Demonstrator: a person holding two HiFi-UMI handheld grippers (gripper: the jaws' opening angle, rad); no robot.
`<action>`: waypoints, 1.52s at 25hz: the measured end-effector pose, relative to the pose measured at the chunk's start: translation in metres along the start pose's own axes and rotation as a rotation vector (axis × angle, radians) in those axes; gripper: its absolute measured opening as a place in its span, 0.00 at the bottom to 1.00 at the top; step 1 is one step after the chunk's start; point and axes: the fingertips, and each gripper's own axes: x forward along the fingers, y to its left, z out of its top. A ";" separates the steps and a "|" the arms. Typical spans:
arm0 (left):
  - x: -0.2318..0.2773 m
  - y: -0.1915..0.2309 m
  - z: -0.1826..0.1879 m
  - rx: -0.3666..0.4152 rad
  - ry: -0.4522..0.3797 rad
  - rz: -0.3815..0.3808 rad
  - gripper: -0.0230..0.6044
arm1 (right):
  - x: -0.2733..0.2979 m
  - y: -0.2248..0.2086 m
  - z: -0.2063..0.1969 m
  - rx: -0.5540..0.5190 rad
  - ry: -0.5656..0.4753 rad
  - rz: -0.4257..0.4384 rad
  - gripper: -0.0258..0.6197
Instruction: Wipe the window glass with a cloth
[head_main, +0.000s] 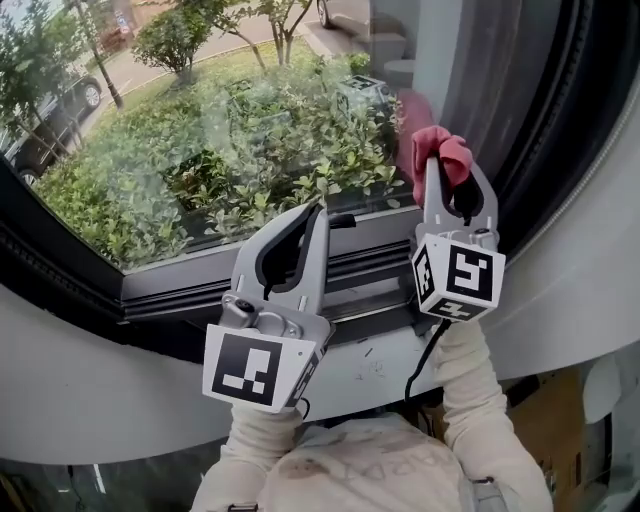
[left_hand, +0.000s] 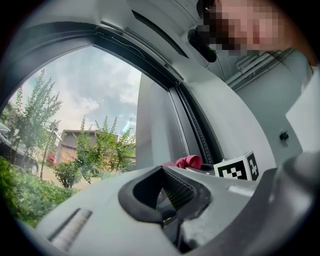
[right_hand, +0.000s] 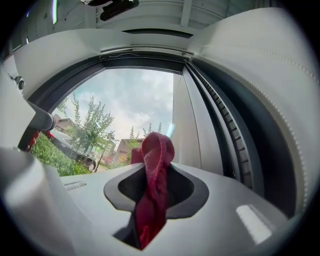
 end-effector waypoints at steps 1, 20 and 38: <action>-0.002 0.003 0.000 0.000 0.002 0.003 0.04 | 0.000 0.002 0.001 0.008 0.004 -0.005 0.22; -0.077 0.096 0.001 -0.024 -0.004 0.075 0.04 | -0.008 0.172 0.044 0.039 -0.047 0.143 0.21; -0.095 0.112 0.000 -0.041 -0.011 0.085 0.04 | -0.016 0.236 0.042 -0.042 -0.001 0.284 0.22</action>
